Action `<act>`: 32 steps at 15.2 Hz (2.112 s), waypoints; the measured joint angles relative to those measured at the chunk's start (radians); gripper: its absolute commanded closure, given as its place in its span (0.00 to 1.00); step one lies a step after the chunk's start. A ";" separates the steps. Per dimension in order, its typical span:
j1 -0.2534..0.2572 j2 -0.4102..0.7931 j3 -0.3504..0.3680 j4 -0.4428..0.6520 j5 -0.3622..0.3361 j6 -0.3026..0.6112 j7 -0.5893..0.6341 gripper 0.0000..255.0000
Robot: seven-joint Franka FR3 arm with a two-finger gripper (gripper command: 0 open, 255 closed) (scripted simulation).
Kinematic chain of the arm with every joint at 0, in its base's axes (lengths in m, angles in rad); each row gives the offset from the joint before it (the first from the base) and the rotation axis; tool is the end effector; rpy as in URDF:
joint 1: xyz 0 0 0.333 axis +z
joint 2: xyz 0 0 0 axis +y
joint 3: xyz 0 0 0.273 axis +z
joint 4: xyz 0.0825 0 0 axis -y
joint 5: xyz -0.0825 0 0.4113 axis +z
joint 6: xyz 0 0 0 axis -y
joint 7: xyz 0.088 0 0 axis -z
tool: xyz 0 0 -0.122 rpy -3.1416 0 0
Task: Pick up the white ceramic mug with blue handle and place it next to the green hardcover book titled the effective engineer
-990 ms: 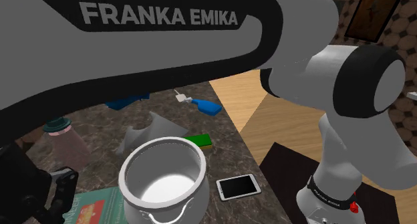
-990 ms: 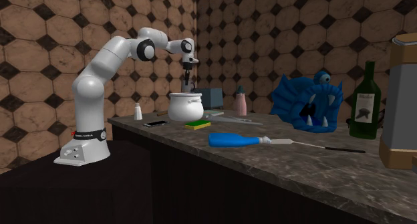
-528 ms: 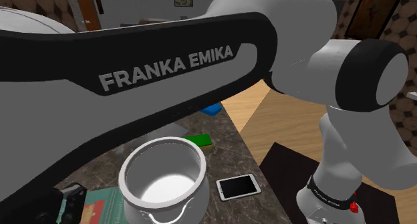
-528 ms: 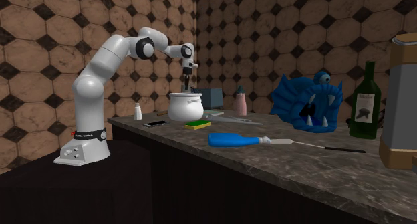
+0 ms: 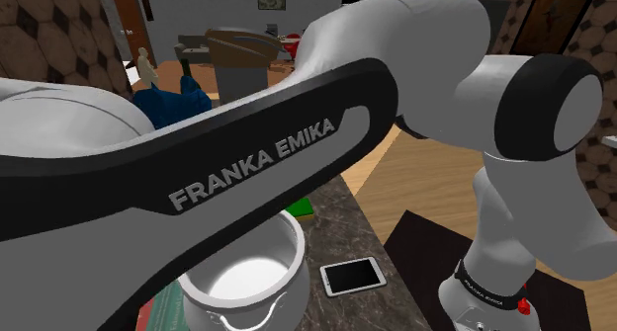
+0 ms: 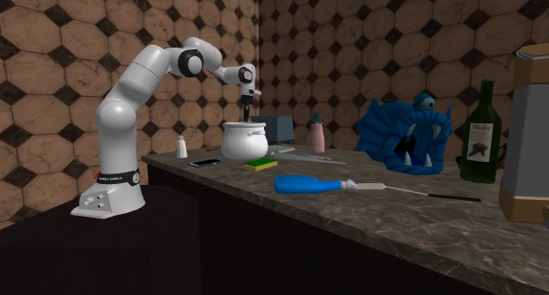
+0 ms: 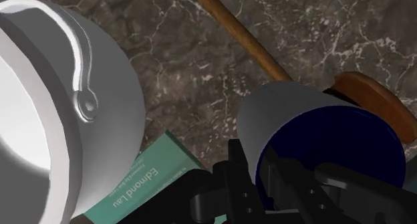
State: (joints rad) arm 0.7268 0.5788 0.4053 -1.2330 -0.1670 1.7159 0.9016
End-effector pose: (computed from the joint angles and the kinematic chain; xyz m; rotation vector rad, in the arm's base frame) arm 0.3683 0.6100 0.3917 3.1070 0.3196 -0.1156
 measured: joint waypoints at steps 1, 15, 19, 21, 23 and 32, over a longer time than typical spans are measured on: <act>-0.001 0.002 -0.001 -0.006 -0.001 0.013 0.000 1.00; -0.008 0.002 -0.008 -0.103 -0.012 0.150 0.004 1.00; -0.011 -0.010 -0.009 -0.129 -0.008 0.168 0.003 1.00; -0.009 -0.010 -0.009 -0.147 -0.008 0.178 0.009 0.00; -0.015 -0.009 -0.009 -0.184 -0.004 0.185 0.010 0.00; -0.001 0.015 -0.009 -0.042 -0.002 0.055 -0.003 0.00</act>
State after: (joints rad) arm 0.7255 0.5939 0.3959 -1.2754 -0.1689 1.7713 0.8984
